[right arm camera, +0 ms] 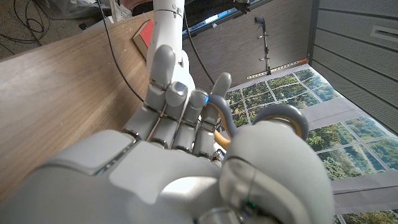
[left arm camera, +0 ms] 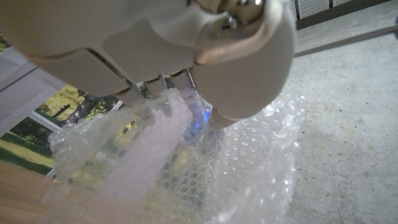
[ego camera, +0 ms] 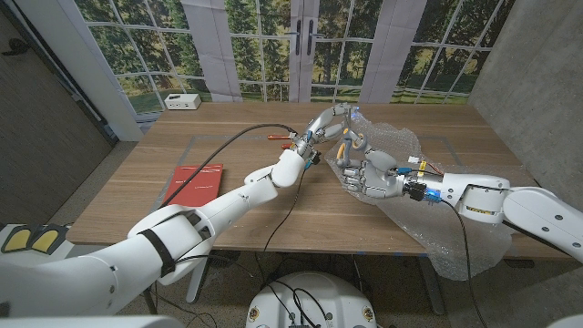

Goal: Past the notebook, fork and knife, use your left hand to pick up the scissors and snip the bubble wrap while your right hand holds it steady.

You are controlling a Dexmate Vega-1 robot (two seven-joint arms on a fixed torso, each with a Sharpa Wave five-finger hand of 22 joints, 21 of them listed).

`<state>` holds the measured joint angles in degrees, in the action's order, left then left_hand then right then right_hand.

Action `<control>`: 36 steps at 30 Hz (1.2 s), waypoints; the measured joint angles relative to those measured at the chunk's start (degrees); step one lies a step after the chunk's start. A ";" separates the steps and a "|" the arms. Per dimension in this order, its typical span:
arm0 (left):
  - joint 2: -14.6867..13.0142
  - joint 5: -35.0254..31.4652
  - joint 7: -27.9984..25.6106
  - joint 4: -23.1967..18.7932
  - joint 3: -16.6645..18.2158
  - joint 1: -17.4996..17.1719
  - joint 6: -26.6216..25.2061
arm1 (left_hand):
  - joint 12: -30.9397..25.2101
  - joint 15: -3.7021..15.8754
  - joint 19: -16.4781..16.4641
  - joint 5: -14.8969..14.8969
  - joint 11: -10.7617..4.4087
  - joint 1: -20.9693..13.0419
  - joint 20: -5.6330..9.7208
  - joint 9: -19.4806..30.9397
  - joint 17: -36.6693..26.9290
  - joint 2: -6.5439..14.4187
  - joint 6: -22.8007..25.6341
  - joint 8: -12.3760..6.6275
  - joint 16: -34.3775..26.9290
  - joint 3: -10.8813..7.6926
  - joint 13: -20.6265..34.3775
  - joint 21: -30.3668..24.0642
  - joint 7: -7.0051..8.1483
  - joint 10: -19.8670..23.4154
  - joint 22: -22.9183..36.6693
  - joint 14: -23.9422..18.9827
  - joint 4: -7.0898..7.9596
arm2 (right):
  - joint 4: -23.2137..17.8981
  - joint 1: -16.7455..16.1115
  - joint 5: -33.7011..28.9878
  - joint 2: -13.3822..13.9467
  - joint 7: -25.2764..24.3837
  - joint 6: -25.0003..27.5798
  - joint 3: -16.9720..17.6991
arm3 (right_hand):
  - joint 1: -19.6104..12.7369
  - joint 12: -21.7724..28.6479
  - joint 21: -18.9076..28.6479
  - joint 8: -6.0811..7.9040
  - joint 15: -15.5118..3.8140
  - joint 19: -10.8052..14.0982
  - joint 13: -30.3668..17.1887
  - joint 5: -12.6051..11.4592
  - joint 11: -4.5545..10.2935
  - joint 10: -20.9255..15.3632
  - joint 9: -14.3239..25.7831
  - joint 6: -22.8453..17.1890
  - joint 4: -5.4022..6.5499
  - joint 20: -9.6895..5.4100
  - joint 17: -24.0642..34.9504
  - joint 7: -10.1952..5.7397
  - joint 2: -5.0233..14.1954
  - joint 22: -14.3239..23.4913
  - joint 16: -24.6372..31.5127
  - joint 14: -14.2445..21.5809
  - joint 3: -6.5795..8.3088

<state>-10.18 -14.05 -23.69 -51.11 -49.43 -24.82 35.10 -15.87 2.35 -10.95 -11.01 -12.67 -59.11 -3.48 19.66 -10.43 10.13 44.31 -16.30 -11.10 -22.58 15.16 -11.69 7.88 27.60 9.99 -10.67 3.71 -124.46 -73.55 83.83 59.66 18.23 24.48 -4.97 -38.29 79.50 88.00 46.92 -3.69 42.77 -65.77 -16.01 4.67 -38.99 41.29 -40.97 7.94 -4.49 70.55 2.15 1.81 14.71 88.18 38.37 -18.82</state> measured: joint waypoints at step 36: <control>-0.66 0.16 -0.16 -0.38 0.33 -0.47 0.89 | 0.22 -0.08 -0.41 0.02 -0.12 0.90 0.42 0.01 0.00 -0.30 0.30 0.43 0.00 -0.64 0.01 0.00 0.30 0.50 0.29 -0.53 -0.16 | 0.51 0.41 0.57 -0.48 -0.91 0.93 -0.24 | 0.43 -1.63 -0.37 -1.70 0.00 0.00 2.28 0.00 -0.31 -0.31 0.00 0.01 0.00 0.00 -0.38 0.00 0.01 -0.89 -0.72 0.00 0.00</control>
<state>-10.84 -13.90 -23.85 -51.49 -49.11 -25.29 35.99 -15.65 2.28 -11.35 -11.00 -12.80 -58.21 -3.06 19.67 -10.43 9.83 44.61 -15.87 -11.10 -23.22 15.17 -11.69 8.18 28.10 10.29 -11.20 3.55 -123.95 -73.14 84.40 59.18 17.33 25.41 -5.22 -37.86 77.88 87.63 45.22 -3.69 42.77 -63.48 -16.01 4.36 -39.31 41.30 -40.97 7.94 -4.49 70.17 2.15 1.83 13.83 87.46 38.37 -18.82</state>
